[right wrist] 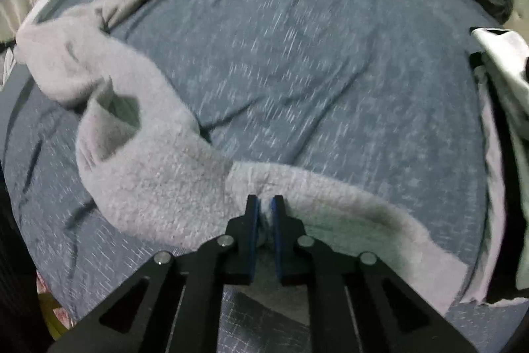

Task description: Fold clothes

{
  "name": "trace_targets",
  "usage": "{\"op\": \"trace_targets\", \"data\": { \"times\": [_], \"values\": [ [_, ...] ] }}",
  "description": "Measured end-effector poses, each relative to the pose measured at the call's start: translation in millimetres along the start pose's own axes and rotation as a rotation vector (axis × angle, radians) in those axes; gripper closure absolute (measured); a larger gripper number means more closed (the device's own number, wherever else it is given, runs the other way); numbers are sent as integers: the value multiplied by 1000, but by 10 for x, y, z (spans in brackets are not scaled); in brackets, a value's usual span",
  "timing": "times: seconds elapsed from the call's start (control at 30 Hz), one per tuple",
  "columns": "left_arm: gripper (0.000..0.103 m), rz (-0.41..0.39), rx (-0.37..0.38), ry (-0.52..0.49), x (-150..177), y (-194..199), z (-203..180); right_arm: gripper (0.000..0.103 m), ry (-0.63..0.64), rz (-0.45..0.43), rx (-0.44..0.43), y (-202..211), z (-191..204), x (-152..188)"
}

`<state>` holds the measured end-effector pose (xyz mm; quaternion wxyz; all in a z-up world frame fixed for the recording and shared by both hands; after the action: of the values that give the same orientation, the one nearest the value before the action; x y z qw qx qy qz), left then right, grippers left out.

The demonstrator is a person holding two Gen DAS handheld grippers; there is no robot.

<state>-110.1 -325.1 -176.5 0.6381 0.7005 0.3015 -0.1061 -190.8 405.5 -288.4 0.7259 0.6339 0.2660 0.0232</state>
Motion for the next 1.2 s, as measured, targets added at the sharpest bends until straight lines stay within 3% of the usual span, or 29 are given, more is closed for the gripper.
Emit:
{"op": "trace_targets", "data": {
  "times": [0.33, 0.5, 0.63, 0.7, 0.9, 1.2],
  "values": [
    [94, -1, 2, 6, -11, 32, -3, 96, -67, -234, 78, 811, -359, -513],
    [94, 1, -1, 6, -7, 38, -9, 96, -48, -364, 130, 1213, -343, -884],
    [95, -2, 1, 7, 10, 47, -3, 97, 1, -448, 143, 1419, -261, -925],
    [95, 0, 3, 8, 17, 39, 4, 96, 41, -420, 141, 1320, -197, -806],
    [94, 4, 1, 12, 54, 35, 17, 96, 213, -199, 87, 578, 206, -46],
    [94, 13, -4, 12, 92, 45, 13, 96, 181, -50, -22, 218, 269, 607]
  ]
}}
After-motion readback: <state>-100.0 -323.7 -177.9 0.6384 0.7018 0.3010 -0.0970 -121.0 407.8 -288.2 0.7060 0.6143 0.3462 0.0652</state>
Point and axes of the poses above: each gripper's, at about its wrist camera, not at the fingertips, and y roughly against the way its jaws point, z to its left, x to its underside, the point moved 1 cm from there along -y, roughly the way its jaws point, and after that the axes turned 3 degrees about -y, right-handed, at the moved point
